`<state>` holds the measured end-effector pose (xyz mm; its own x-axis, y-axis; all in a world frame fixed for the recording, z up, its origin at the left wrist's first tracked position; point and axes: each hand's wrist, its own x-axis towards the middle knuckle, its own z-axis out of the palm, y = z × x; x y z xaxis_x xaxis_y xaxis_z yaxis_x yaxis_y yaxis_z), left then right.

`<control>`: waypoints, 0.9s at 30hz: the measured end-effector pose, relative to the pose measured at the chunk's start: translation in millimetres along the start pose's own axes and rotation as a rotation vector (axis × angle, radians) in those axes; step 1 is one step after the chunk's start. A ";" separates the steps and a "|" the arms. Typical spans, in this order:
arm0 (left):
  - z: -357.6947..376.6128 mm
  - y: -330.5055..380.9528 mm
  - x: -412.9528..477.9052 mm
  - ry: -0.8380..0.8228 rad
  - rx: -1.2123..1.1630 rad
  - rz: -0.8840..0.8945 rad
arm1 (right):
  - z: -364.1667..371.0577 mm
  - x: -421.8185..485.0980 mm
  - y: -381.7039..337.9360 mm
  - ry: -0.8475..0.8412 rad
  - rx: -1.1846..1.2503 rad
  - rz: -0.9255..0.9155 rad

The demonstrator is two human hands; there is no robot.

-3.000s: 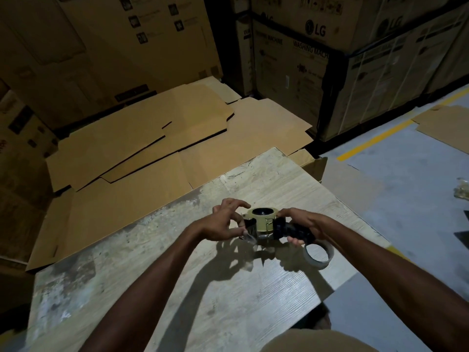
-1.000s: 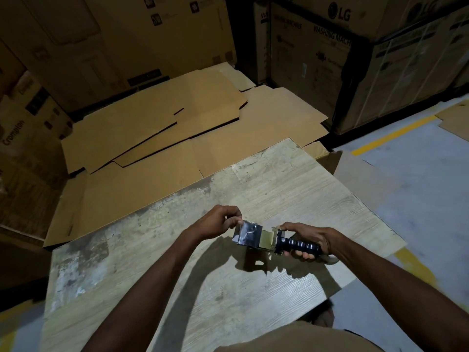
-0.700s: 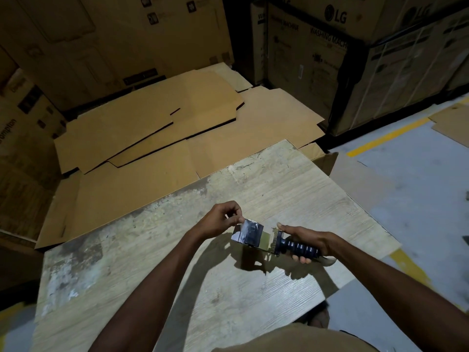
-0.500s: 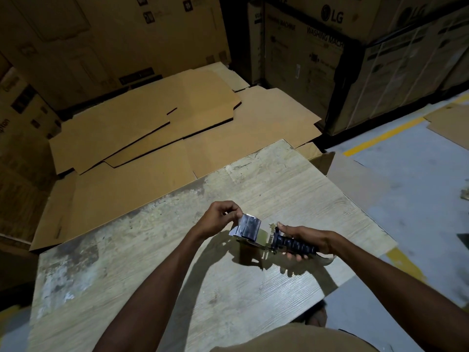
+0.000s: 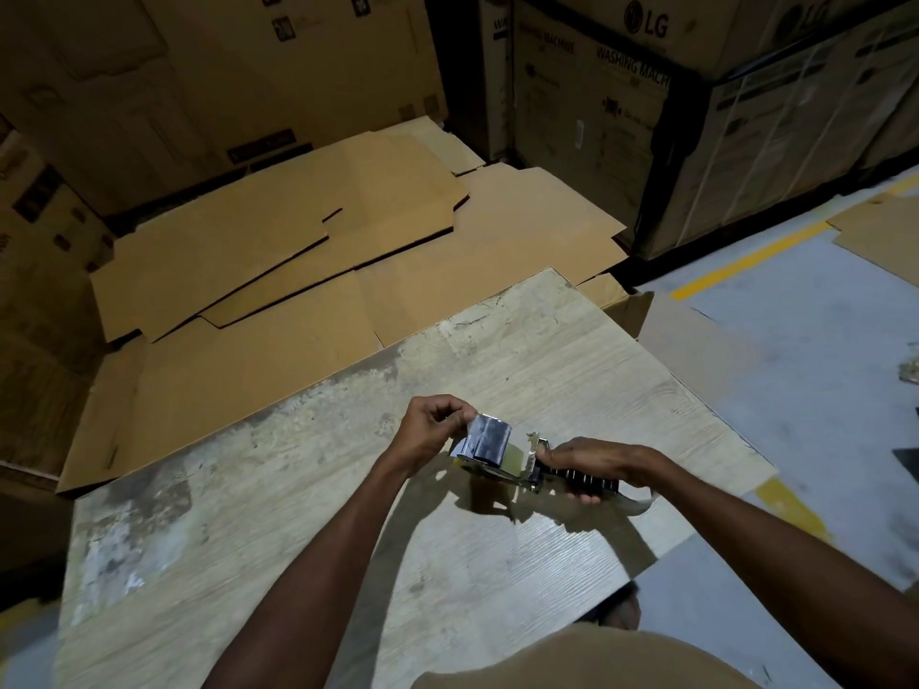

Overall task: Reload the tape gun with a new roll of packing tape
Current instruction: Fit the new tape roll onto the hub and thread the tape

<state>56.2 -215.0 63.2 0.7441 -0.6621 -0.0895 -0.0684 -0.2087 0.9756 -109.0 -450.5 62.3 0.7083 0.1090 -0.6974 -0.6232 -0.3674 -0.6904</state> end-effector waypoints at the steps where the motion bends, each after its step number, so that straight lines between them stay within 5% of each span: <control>1: 0.9 -1.3 -1.2 0.014 -0.010 -0.005 | 0.0 -0.5 -1.6 -0.002 -0.016 0.004; 12: 4.2 -7.4 -1.2 0.061 -0.052 -0.046 | 9.0 14.8 -9.3 0.057 -0.063 0.170; 16: -9.3 -8.6 2.0 0.029 -0.047 -0.063 | 3.3 14.6 -20.4 -0.045 0.001 0.171; 27: -43.4 -11.6 0.6 -0.002 0.054 -0.072 | 5.4 11.9 -33.0 -0.292 0.574 0.227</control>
<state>86.3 -181.7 60.5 0.7468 -0.6457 -0.1593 -0.0505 -0.2939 0.9545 -81.8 -432.1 75.7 0.4708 0.3618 -0.8046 -0.8801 0.1290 -0.4570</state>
